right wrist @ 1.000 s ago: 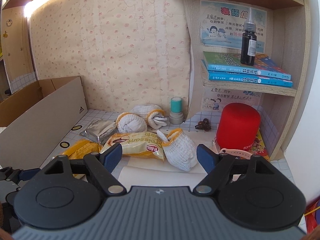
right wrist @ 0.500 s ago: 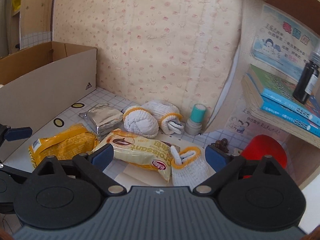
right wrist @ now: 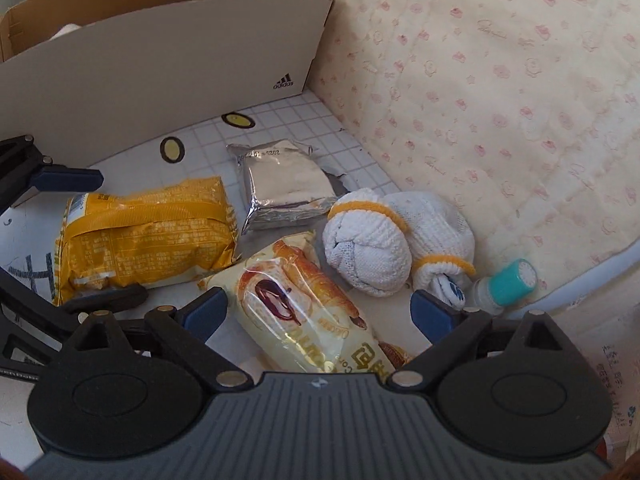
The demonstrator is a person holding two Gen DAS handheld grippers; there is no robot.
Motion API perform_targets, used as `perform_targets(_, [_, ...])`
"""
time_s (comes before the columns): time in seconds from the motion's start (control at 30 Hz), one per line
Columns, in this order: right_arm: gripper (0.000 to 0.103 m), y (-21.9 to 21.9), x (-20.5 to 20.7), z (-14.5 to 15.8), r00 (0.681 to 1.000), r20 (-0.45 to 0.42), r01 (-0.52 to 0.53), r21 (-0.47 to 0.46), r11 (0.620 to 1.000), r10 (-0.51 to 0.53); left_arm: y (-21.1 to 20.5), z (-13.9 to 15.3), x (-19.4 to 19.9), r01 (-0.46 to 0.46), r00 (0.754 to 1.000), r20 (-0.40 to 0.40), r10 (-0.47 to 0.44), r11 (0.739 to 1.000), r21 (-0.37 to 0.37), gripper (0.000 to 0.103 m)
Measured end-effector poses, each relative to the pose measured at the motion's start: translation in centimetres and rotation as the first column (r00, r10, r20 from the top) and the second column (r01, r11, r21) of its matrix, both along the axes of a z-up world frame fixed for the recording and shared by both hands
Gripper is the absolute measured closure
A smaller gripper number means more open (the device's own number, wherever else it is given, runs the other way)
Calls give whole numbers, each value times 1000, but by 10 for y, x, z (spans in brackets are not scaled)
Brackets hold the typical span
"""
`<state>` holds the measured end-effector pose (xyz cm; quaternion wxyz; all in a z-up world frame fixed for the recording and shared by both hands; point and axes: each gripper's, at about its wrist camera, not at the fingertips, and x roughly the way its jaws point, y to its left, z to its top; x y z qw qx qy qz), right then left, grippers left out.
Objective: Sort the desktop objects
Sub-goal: 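Grasp the yellow chip bag with the left tool while the right tool grasps the croissant bag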
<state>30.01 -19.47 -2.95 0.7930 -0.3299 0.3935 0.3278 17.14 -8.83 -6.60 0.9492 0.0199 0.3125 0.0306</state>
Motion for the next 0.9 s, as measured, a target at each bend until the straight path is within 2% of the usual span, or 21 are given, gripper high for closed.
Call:
perform_targets(0.1, [7, 4, 9, -12, 997, -82, -18, -61, 998, 13, 4, -2, 3, 0, 1000, -10, 0, 1000, -17, 10])
perform_targets(0.2, [14, -2, 12, -9, 997, -76, 24, -9, 1000, -24, 6, -3, 4, -1, 1000, -7, 1, 1000, -31, 11])
perform_targets(0.23, [25, -5, 13, -9, 995, -90, 43, 11, 999, -42, 7, -4, 4, -1, 1000, -5, 1, 999, -35, 13])
perform_targets(0.33, [36, -17, 10, -6, 988, -96, 128, 90, 988, -119, 9, -5, 5, 2, 1000, -4, -2, 998, -56, 25])
perform_targets(0.5, [43, -36, -14, 0, 968, -69, 251, 214, 944, -242, 10, -4, 2, -11, 1000, 16, 12, 998, -57, 35])
perform_targets(0.57, [44, -43, -30, 3, 949, -61, 315, 275, 908, -311, 9, -3, 0, -23, 999, 30, 25, 999, -47, 40])
perform_targets(0.67, [44, -53, -54, 7, 911, -75, 403, 369, 837, -406, 9, -2, -1, -39, 999, 35, 41, 998, -50, 41])
perform_targets(0.7, [44, -55, -62, 8, 895, -73, 431, 398, 810, -441, 9, -1, -2, -44, 998, 39, 46, 998, -49, 41])
perform_targets(0.77, [44, -62, -78, 10, 842, -83, 511, 443, 737, -533, 7, 0, -5, -50, 997, 50, 52, 998, -38, 42])
perform_targets(0.83, [44, -63, -99, 11, 805, -28, 537, 457, 709, -592, 7, 2, -8, -46, 997, 56, 48, 998, -36, 43])
perform_targets(0.9, [44, -68, -114, 9, 773, -23, 564, 482, 671, -633, 7, 4, -12, -52, 996, 66, 54, 998, -38, 43])
